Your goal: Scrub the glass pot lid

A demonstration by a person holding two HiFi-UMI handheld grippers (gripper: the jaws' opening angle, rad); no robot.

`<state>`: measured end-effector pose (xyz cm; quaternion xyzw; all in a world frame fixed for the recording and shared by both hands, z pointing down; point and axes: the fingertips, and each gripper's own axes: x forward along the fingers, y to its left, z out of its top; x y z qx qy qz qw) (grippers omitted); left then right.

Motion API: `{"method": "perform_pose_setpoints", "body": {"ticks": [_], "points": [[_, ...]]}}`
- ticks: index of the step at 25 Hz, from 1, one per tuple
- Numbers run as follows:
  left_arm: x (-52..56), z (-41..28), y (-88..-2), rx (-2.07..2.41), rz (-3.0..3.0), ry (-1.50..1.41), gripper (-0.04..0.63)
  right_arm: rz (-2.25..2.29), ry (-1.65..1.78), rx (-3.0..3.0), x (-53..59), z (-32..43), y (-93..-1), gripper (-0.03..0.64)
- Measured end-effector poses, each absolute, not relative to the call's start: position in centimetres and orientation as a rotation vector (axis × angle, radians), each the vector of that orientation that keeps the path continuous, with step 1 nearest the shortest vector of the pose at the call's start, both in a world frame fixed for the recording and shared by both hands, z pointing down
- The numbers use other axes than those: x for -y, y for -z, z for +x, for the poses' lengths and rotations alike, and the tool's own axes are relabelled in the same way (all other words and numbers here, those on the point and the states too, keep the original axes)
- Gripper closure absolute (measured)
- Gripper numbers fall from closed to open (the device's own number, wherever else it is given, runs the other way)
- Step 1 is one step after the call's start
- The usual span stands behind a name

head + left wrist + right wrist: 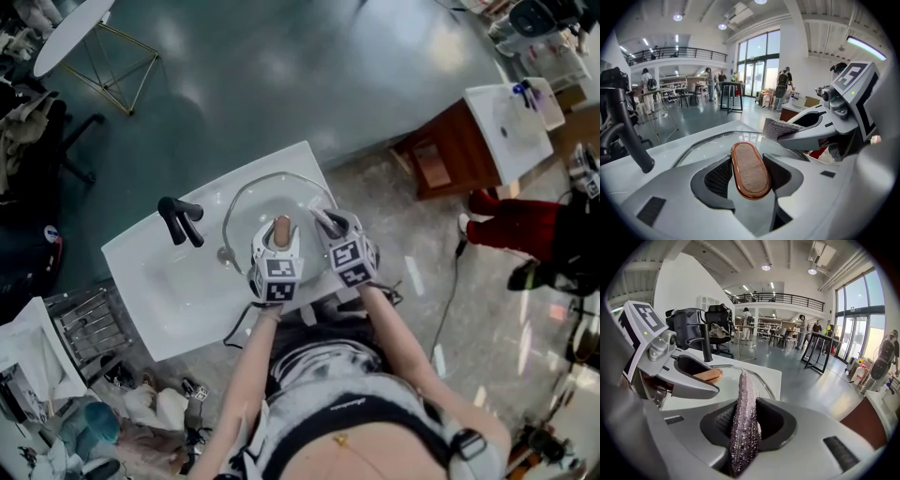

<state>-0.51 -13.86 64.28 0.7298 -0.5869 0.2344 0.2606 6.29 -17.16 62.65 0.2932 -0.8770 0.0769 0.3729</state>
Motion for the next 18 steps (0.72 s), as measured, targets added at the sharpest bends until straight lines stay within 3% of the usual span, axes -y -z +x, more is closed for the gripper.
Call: {"method": "perform_pose_setpoints", "body": {"ticks": [18], "points": [[14.1,-0.4,-64.2,1.579,1.973,-0.645,0.393,0.654,-0.205,2.288,19.2,3.7,-63.9,0.522]]}}
